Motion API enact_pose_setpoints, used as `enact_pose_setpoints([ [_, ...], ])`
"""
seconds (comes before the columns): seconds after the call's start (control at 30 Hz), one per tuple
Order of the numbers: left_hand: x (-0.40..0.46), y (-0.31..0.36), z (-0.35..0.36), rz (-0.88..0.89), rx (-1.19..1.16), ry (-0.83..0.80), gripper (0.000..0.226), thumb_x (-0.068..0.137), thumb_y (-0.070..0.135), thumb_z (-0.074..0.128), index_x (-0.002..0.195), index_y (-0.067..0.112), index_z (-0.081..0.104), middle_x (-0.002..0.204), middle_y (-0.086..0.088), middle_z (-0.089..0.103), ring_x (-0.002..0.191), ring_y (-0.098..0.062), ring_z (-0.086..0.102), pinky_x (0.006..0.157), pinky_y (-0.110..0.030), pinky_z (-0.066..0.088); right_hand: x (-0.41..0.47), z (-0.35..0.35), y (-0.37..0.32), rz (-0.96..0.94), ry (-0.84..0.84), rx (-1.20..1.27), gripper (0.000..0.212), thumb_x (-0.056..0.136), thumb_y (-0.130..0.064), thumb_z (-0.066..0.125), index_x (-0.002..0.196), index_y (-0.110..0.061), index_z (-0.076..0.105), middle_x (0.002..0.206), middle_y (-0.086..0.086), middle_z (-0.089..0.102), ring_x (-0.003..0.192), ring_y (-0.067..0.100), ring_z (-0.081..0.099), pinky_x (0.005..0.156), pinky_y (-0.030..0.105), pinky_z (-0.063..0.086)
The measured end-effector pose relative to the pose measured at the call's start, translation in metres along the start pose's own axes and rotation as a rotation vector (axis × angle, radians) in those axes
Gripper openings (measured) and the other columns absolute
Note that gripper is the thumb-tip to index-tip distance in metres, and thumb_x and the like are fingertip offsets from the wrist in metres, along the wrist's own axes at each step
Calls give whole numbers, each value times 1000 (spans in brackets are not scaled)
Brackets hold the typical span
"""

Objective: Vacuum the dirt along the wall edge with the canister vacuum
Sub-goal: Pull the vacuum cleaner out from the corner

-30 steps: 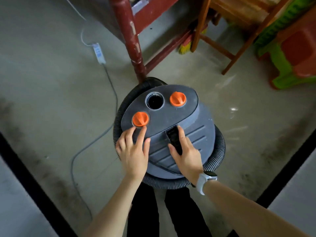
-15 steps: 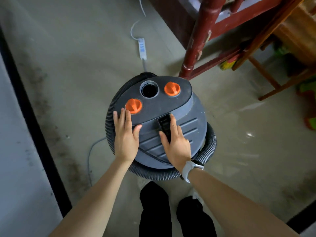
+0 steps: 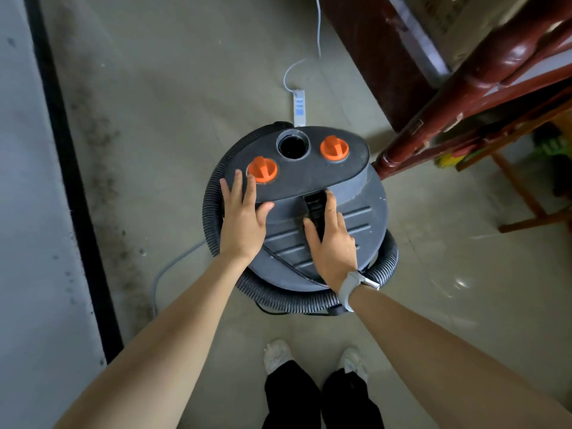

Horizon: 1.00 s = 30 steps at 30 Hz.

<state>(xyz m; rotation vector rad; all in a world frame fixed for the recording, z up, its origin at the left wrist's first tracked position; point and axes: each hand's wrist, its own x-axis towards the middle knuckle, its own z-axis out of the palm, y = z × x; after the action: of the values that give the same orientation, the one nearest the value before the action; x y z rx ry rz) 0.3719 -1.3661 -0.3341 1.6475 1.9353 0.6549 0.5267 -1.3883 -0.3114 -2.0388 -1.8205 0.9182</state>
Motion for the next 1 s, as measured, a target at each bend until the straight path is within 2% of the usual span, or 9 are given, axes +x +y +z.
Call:
enact_pose_setpoints([
  [0.2, 54, -14, -19, -19, 2, -35, 62, 96, 24, 50, 148, 2, 22, 158, -15, 10, 144, -40, -6, 118, -43, 9, 46, 5, -30, -27, -3, -11, 67, 98, -38, 40, 151, -20, 5, 132, 11, 46, 103, 43, 56, 83, 46, 44],
  [0.43, 129, -30, -45, -79, -30, -30, 64, 96, 25, 53, 149, 12, 21, 159, -3, 9, 146, -28, -6, 111, -32, 18, 118, 10, -68, -57, -27, 28, 65, 98, -38, 40, 151, -20, 6, 134, 11, 45, 105, 42, 55, 84, 45, 44],
  [0.7, 202, -45, -69, -126, -75, 24, 63, 96, 22, 53, 149, 11, 22, 159, -3, 10, 147, -27, -5, 110, -24, 13, 194, 21, -110, -106, -10, -41, 65, 98, -41, 38, 151, -20, 6, 129, 10, 48, 96, 40, 59, 75, 42, 46],
  [0.83, 232, -57, -83, -138, -77, 17, 63, 96, 22, 52, 149, 11, 21, 159, -3, 9, 146, -27, -7, 112, -30, 17, 222, 28, -133, -108, 11, -51, 65, 98, -43, 38, 151, -22, 9, 130, 8, 49, 94, 40, 60, 74, 42, 46],
  [1.0, 273, -78, -105, -114, -53, -20, 62, 96, 21, 51, 149, 8, 21, 159, -6, 8, 146, -31, -7, 114, -33, 12, 253, 44, -167, -88, 43, -40, 65, 97, -44, 39, 151, -22, 10, 131, 8, 49, 92, 40, 61, 73, 42, 47],
])
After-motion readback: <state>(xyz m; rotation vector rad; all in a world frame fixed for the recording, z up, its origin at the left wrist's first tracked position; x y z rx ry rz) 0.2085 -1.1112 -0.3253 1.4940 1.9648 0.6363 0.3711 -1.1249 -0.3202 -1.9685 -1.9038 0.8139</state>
